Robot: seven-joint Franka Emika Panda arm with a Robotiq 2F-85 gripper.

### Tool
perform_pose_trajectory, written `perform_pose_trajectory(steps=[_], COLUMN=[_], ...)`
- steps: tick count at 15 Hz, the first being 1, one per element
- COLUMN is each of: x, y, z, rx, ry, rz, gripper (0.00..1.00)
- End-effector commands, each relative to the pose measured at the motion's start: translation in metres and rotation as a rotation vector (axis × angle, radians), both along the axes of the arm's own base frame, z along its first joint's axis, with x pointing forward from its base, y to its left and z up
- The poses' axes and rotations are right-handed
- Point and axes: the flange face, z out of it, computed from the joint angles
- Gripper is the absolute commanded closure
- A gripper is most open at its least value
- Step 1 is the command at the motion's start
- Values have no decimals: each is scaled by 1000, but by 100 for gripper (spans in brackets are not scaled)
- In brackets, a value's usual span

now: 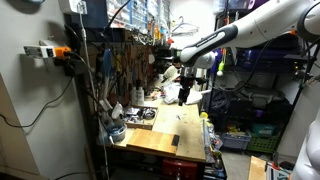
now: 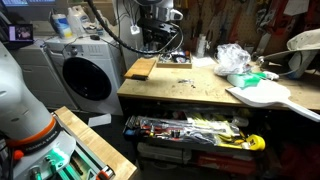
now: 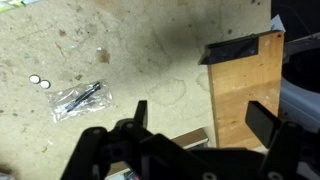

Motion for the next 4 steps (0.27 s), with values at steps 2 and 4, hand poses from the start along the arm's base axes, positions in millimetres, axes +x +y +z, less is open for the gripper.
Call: perform_pose_trajectory(steps=[2, 4], x=[2, 4], y=[0, 1], z=[3, -1], rx=[-2, -1], ry=[-5, 1], rz=[-2, 0], gripper=[0, 0])
